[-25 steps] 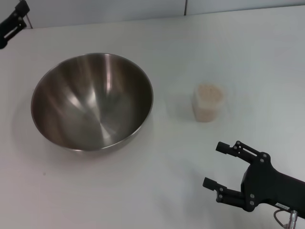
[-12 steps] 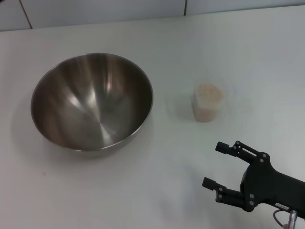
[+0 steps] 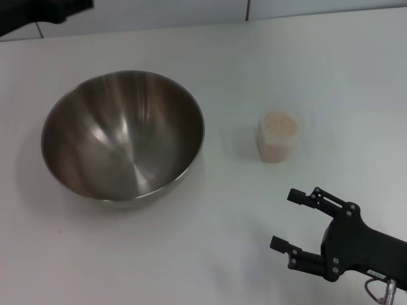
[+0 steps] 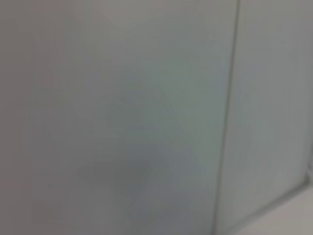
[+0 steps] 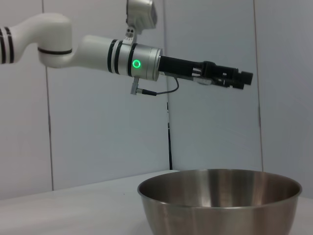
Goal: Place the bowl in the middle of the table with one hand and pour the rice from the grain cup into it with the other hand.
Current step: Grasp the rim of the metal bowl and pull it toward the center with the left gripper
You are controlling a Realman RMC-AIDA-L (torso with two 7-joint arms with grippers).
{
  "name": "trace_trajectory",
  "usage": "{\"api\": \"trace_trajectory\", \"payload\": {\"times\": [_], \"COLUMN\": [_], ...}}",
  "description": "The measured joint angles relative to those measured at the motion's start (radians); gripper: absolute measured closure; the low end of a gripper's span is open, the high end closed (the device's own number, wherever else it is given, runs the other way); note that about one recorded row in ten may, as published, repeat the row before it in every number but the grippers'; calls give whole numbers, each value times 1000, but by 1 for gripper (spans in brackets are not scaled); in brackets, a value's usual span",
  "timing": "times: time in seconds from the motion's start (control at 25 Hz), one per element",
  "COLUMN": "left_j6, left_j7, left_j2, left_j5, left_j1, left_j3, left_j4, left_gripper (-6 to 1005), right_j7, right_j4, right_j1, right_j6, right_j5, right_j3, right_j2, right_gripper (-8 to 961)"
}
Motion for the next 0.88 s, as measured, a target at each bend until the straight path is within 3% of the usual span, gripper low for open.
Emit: {"api": "trace_trajectory", "payload": {"times": [0.04, 0.16, 0.24, 0.32, 0.56, 0.6, 0.88], "left_j6": [36, 273, 315, 462, 579, 613, 661], "left_j7": [-48, -114, -108, -121, -200, -241, -255], "left_j2": [-1, -23, -29, -31, -17, -19, -39], "left_j5": [43, 143, 152, 174, 263, 339, 452], "left_j1": [-15, -46, -45, -32, -35, -44, -74], "left_j3": [-13, -191, -228, -330, -400, -418, -437], "left_j4": [3, 31, 44, 82, 93, 95, 65], "left_gripper": [178, 187, 190, 190, 187, 187, 185], "right_j7": [0, 0, 0, 0, 0, 0, 0], "right_j4": [-1, -1, -1, -1, -1, -1, 0], "right_j1": [0, -1, -1, 0, 1, 1, 2], "right_j6": [-1, -1, -1, -1, -1, -1, 0], "right_j5": [0, 0, 0, 0, 0, 0, 0], "right_j3": [0, 1, 1, 1, 1, 1, 1], "right_j2": [0, -1, -2, -2, -2, -2, -1], "right_gripper": [138, 138, 138, 138, 138, 138, 138]}}
